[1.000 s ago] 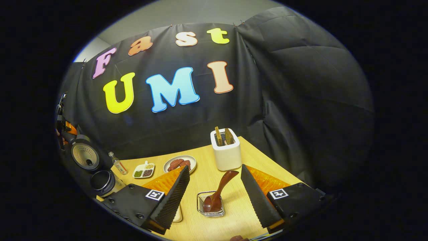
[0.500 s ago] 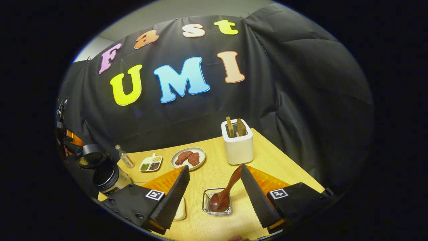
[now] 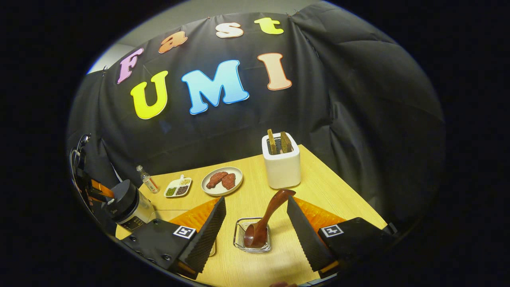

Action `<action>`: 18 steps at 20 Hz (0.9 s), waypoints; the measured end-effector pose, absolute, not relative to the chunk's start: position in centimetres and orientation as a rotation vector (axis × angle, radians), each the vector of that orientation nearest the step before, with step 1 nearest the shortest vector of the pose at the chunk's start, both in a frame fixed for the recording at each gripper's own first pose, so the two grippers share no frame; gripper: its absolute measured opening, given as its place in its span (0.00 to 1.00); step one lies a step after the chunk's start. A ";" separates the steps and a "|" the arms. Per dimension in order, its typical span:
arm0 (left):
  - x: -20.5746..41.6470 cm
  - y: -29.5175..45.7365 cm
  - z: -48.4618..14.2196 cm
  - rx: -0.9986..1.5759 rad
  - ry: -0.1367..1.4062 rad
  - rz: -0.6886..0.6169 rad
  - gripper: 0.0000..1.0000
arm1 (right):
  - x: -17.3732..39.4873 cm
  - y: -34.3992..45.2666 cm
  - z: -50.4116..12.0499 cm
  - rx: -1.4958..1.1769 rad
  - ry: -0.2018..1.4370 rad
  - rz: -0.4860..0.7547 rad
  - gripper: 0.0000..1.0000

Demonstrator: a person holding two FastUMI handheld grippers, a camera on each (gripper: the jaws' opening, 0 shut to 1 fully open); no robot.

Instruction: Close the left gripper, press the button to open the rice cooker; take a wooden spoon from the chopstick holder with the right hand, scoop a spoonful of rice and pour it into the rice cooker, then put the wooden spoon back into the chopstick holder.

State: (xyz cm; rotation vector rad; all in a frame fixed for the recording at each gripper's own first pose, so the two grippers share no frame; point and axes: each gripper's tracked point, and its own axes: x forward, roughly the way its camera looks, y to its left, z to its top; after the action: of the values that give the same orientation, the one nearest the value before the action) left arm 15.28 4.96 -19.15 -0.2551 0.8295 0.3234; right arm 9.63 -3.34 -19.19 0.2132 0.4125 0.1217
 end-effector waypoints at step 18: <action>14.4 2.5 -19.5 -0.222 0.717 0.513 0.94 | 9.1 -10.2 -22.2 0.245 0.474 0.254 0.98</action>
State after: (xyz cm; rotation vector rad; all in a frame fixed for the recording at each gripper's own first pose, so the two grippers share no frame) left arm 14.36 2.45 -19.45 -0.2222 0.7168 0.5132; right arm 9.10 -10.22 -22.23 0.2447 0.4742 0.2535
